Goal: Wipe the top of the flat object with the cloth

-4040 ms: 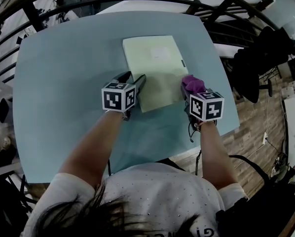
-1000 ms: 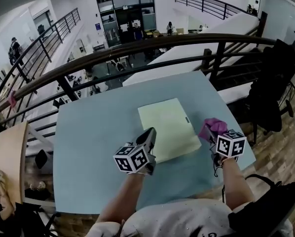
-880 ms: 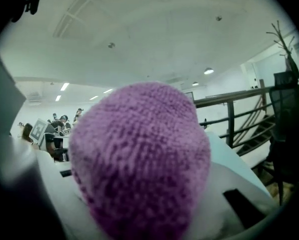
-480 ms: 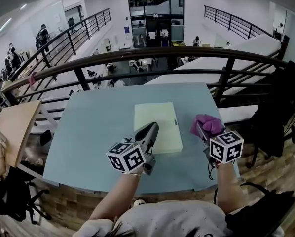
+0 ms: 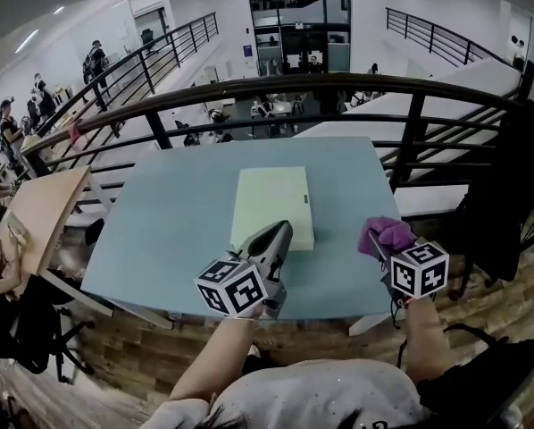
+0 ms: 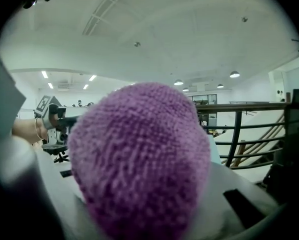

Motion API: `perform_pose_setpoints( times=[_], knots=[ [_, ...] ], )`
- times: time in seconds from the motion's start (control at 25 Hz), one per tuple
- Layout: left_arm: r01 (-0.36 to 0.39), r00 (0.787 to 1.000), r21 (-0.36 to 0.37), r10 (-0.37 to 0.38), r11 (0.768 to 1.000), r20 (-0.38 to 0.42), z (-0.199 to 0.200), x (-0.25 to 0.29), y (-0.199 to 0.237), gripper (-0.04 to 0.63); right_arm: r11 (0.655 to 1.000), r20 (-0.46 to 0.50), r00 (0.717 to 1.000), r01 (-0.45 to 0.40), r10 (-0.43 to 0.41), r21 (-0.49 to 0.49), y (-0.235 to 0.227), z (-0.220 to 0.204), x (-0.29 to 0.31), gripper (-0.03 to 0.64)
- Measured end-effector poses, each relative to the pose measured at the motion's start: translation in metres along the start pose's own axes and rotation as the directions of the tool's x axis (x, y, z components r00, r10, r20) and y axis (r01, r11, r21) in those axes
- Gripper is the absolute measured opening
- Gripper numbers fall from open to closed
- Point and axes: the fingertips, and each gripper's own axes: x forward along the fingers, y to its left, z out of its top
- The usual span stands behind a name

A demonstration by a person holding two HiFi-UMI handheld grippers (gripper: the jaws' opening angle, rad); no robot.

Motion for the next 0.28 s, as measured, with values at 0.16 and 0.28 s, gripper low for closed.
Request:
perform_pose_setpoints(
  times=[0.16, 0.28],
  knots=[
    [0.012, 1.0, -0.002, -0.012, 1.0, -0.003, -0.01, -0.003, -0.025, 0.0, 1.0, -0.031, 0.999, -0.006, 0.007, 0.022, -0.01, -0.027, -0.021, 0.031],
    [0.012, 1.0, 0.016, -0.012, 1.0, -0.003, -0.011, -0.001, -0.039, 0.0, 1.0, -0.069, 0.998, -0.001, 0.001, 0.001, -0.014, -0.046, -0.033, 0.031]
  ],
)
